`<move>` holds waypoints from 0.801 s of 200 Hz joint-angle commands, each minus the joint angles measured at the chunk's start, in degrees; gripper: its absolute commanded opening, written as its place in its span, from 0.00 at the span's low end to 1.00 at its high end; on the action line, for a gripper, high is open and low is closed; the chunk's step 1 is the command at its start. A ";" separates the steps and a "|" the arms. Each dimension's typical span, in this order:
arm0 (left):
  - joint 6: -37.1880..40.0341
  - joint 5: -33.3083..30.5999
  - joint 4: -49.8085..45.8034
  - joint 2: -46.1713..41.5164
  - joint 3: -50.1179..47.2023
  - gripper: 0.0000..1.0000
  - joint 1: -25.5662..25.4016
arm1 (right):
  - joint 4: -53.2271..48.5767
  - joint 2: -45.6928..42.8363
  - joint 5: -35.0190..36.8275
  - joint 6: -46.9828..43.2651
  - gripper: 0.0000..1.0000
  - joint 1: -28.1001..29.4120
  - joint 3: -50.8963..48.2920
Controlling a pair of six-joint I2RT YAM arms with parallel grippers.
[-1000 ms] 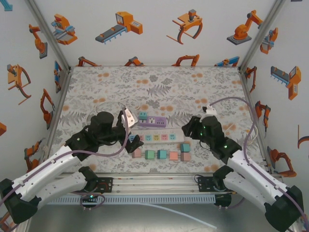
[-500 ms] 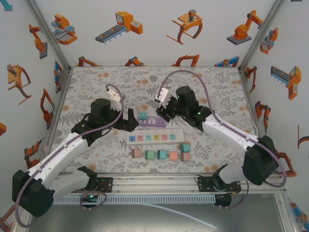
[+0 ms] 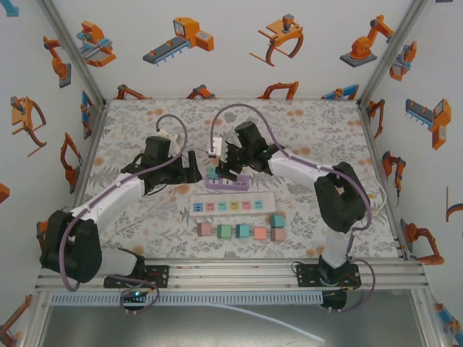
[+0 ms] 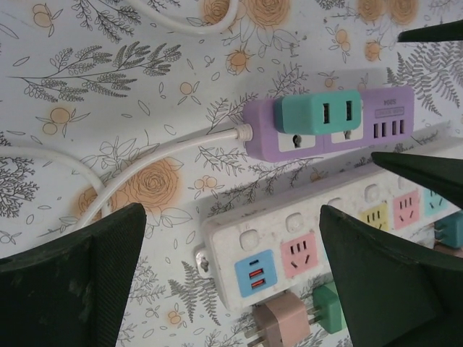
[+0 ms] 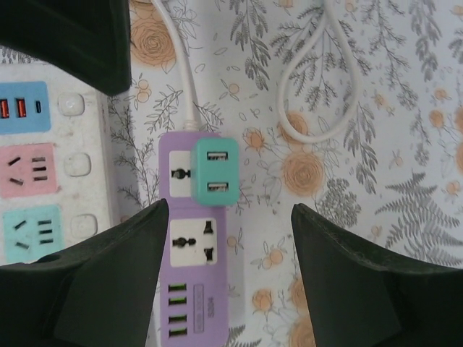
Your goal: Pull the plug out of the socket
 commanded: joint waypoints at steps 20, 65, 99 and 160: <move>-0.64 0.97 3.98 3.15 1.89 0.87 0.59 | -2.36 5.08 -6.38 -1.49 0.59 0.26 5.85; -0.81 2.66 6.00 6.75 2.18 0.83 0.75 | -4.75 8.16 -7.47 -1.40 0.44 0.22 8.14; -2.35 3.73 7.98 9.93 2.25 0.77 0.76 | -5.21 8.22 -7.91 -1.40 0.35 0.22 8.05; -4.58 5.17 10.82 15.18 3.39 0.65 -0.01 | -5.37 7.19 -8.61 -1.34 0.30 0.36 7.79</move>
